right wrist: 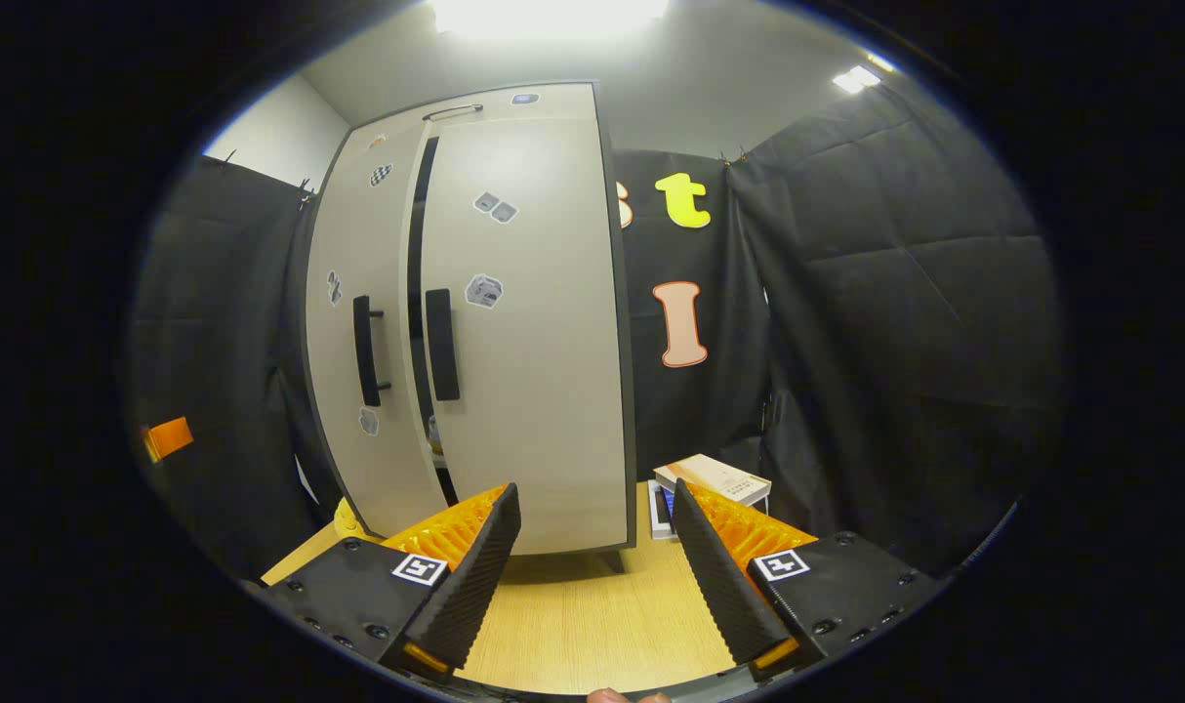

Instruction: Grab one shoe with the right hand and put it into the shoe cabinet, grab the other shoe with the left hand and put it into the shoe cabinet; then close the right door with the right hand and the left door with the left hand.

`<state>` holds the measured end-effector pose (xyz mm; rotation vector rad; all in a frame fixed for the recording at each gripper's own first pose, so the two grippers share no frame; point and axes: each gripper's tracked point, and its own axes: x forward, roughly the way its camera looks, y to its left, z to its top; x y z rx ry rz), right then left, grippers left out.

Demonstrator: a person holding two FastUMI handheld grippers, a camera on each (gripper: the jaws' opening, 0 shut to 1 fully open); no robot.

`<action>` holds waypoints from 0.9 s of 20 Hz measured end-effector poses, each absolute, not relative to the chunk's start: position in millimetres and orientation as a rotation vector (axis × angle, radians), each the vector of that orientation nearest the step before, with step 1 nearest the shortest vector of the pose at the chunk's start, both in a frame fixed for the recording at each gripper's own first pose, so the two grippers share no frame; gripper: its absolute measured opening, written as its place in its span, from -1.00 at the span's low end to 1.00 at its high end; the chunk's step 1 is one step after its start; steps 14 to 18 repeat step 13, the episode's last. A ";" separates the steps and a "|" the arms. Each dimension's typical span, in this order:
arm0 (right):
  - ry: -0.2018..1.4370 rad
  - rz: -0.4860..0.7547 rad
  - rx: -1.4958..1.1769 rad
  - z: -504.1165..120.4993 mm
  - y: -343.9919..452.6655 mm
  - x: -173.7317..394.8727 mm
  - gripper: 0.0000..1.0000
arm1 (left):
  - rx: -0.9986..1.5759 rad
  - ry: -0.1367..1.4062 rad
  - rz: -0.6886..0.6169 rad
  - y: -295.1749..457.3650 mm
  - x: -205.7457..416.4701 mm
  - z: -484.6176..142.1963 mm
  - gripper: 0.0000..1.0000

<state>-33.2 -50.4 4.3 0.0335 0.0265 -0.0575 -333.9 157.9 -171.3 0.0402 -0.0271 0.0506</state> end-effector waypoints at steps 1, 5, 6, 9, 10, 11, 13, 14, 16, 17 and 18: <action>0.025 -0.051 0.025 6.2 -47.4 -31.3 0.96 | 0.038 -0.025 0.049 157.0 -335.3 -171.8 0.84; 0.007 -0.027 0.015 11.1 -40.5 -28.3 0.96 | 0.054 -0.027 0.039 154.4 -339.6 -172.1 0.89; 0.009 -0.019 0.016 9.5 -39.5 -28.6 0.96 | 0.058 -0.020 0.039 153.7 -339.8 -175.3 0.84; 0.041 0.001 0.013 1.4 -36.0 -27.3 0.96 | 0.063 -0.003 0.038 148.0 -342.6 -183.5 0.84; 0.046 0.002 0.011 0.3 -37.2 -27.0 0.96 | 0.065 0.003 0.036 146.4 -344.4 -188.6 0.84; 0.048 0.004 0.009 1.0 -37.0 -26.0 0.96 | 0.067 0.009 0.032 143.9 -344.2 -191.3 0.84; 0.050 0.010 0.013 0.4 -35.8 -24.2 0.84 | 0.071 0.021 0.027 140.2 -343.8 -197.1 0.84; 0.050 0.010 0.013 0.4 -35.8 -24.2 0.84 | 0.071 0.021 0.027 140.2 -343.8 -197.1 0.84; 0.050 0.010 0.013 0.4 -35.8 -24.2 0.84 | 0.071 0.021 0.027 140.2 -343.8 -197.1 0.84; 0.050 0.010 0.013 0.4 -35.8 -24.2 0.84 | 0.071 0.021 0.027 140.2 -343.8 -197.1 0.84; 0.050 0.010 0.013 0.4 -35.8 -24.2 0.84 | 0.071 0.021 0.027 140.2 -343.8 -197.1 0.84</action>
